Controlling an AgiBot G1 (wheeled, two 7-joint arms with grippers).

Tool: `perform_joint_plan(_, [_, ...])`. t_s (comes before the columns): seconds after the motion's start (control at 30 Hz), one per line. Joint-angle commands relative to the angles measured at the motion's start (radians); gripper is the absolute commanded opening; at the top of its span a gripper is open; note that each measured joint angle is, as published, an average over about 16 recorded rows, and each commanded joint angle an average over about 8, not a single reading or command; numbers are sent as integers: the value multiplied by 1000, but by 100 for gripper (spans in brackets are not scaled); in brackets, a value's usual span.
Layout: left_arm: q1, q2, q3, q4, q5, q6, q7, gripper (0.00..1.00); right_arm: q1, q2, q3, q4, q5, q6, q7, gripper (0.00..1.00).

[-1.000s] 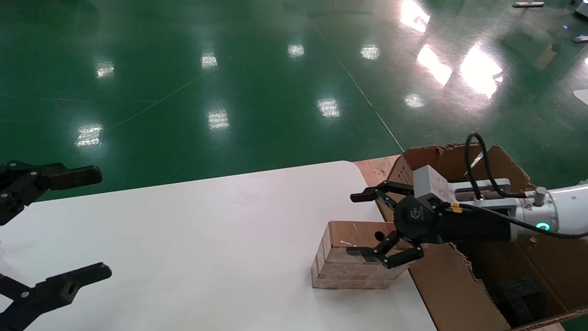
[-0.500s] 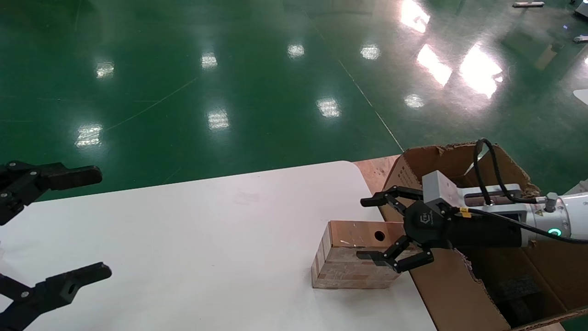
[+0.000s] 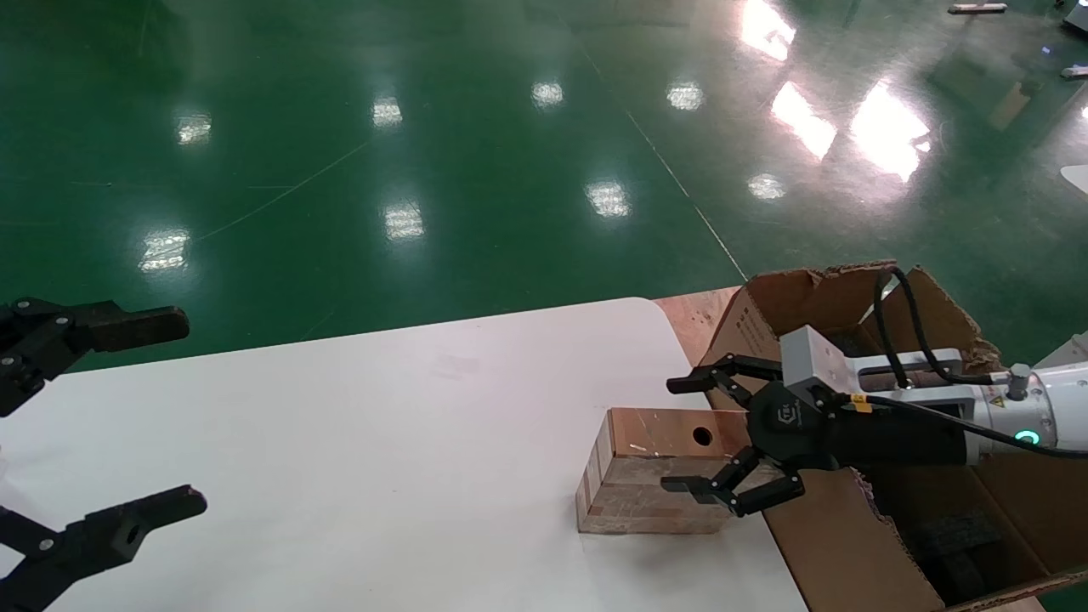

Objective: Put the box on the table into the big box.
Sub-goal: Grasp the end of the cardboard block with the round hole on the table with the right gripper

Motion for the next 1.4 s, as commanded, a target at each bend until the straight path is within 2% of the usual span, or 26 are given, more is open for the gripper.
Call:
perform_joint_plan(0.03, [0, 0, 0, 0, 0, 0, 0, 100, 2, 4, -9, 0, 3, 0, -3, 100])
perform_joint_plan(0.57, [0, 0, 0, 0, 0, 0, 0, 100, 23, 9, -68, -30, 21, 3, -24, 100])
perform_joint_plan(0.63, [0, 0, 0, 0, 0, 0, 0, 96, 25, 10, -71, -34, 23, 3, -24, 100])
perform_joint_plan(0.7, [0, 0, 0, 0, 0, 0, 0, 74, 26, 10, -72, -36, 25, 3, -24, 88])
perform_joint_plan(0.87, [0, 0, 0, 0, 0, 0, 0, 12, 27, 10, -73, -36, 26, 3, -24, 26])
perform_joint_plan(0.9, [0, 0, 0, 0, 0, 0, 0, 3, 27, 10, -73, -36, 26, 3, -24, 13])
perform_joint_plan(0.97, [0, 0, 0, 0, 0, 0, 0, 0, 27, 10, -72, -35, 26, 3, -24, 0])
perform_joint_plan(1.4, [0, 0, 0, 0, 0, 0, 0, 0, 25, 9, -69, -32, 22, 3, -24, 0])
